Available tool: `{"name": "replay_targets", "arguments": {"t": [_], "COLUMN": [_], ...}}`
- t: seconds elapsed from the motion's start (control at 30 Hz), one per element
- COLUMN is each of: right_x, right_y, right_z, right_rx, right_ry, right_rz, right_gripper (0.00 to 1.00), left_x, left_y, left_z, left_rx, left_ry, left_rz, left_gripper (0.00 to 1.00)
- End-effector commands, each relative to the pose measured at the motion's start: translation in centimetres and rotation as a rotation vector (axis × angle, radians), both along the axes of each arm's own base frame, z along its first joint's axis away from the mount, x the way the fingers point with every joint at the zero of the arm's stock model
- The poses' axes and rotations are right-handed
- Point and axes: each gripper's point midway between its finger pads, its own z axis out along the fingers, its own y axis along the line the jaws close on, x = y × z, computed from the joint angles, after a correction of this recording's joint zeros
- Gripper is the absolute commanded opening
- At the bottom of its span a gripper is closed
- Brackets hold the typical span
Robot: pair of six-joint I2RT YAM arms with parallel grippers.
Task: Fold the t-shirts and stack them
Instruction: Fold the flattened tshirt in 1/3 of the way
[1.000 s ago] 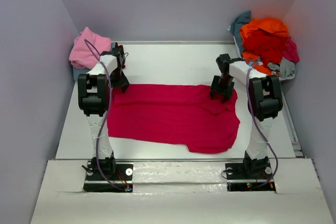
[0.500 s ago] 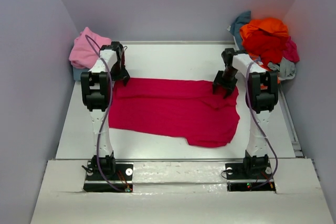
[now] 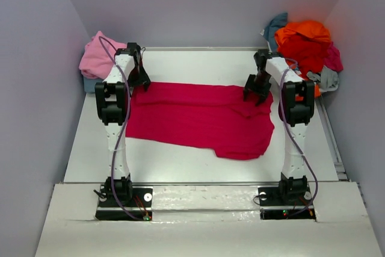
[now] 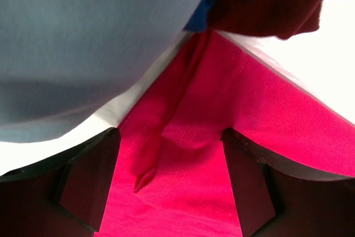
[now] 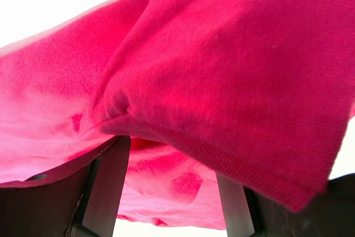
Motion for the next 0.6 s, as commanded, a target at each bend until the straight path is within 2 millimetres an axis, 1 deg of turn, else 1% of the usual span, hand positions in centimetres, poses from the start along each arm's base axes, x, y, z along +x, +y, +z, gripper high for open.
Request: {"name": "replay_targets", "arguments": {"t": [0.0,0.07,0.1,0.2,0.23,0.3,0.33,0.37,0.43,0.47,0.57], "right_x": [1.3,0.2,-1.0,-2.2,-2.9,-3.7,-4.4,-4.7,-5.5,-6.2,-6.8], "right_y": [-1.3,-1.5,-1.6,-1.6,-1.6,-1.5,-1.5,-1.5,-1.5,-1.8,-2.0], "right_z": [-1.0,-1.0,-0.6,-0.1,0.4,0.9,0.8,1.5,2.0,2.4,3.3], "right_rx": [-0.032,-0.038,-0.039,-0.036,-0.033,-0.025,-0.023,-0.017,-0.016,-0.024,-0.032], "right_ry": [-0.088,-0.078,-0.066,-0.079,-0.083,-0.083,-0.069,-0.084,-0.084,-0.085,-0.104], "right_rz": [0.027,0.029,0.03,0.026,0.025,0.024,0.025,0.028,0.034,0.038,0.048], "right_gripper": [0.67,0.67,0.67,0.67,0.67,0.67,0.67,0.67,0.67,0.67,0.67], "left_x": [0.9,0.8,0.7,0.6,0.5,0.5,0.4,0.5,0.6,0.6,0.8], "left_y": [0.7,0.7,0.7,0.7,0.7,0.7,0.8,0.8,0.7,0.7,0.6], "left_z": [-3.4,-3.5,-3.5,-3.4,-3.5,-3.4,-3.3,-3.2,-2.9,-2.9,-2.5], "left_rx": [0.011,0.012,0.011,0.014,0.014,0.015,0.017,0.018,0.016,0.012,0.006], "left_ry": [0.008,0.012,0.012,0.014,0.015,0.015,0.016,0.013,0.008,0.006,-0.003], "left_rz": [0.012,0.012,0.012,0.014,0.013,0.014,0.015,0.017,0.019,0.02,0.021], "left_gripper": [0.87,0.87,0.87,0.87,0.87,0.87,0.87,0.87,0.87,0.87,0.87]}}
